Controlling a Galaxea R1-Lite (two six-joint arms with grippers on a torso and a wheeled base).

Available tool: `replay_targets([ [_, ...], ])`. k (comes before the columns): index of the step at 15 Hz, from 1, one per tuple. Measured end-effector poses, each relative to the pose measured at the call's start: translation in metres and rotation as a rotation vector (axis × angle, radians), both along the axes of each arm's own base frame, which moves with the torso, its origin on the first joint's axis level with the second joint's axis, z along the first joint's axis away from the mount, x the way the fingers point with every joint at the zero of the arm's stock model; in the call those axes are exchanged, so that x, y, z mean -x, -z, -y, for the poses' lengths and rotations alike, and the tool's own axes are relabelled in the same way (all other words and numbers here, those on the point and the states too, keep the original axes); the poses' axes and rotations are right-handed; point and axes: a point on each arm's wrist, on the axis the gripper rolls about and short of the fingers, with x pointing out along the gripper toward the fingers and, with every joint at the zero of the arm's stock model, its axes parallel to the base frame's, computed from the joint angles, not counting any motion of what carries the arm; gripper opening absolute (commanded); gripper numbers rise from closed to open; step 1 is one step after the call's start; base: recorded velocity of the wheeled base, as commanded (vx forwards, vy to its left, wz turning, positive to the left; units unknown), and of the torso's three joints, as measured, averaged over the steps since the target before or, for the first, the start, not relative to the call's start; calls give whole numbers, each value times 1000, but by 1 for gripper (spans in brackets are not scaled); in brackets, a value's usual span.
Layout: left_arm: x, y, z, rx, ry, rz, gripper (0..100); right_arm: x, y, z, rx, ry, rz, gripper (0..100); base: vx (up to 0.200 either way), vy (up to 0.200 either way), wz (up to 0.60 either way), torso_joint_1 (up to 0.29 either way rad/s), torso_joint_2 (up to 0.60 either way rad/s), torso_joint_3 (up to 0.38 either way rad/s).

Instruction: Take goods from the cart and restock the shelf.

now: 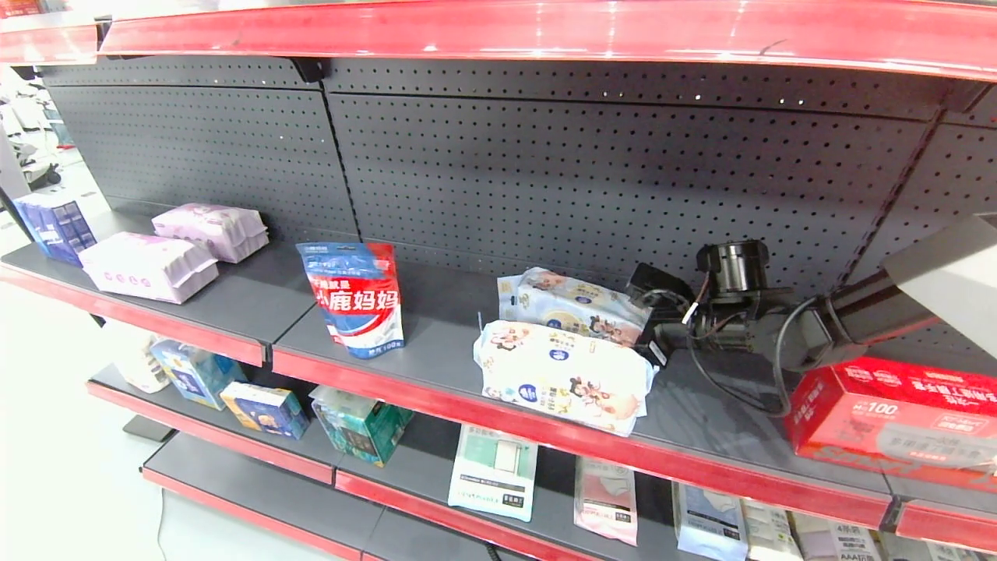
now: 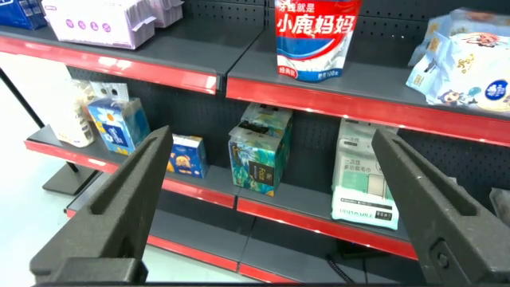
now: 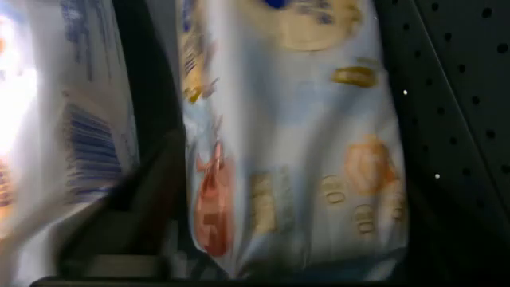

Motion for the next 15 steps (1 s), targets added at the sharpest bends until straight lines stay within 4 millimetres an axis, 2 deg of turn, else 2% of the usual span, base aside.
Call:
replay_targets([
  [15,0,0,0,0,0,0,100,-4,-6,18,14,145,2,100,0,0,0,0,0,0],
])
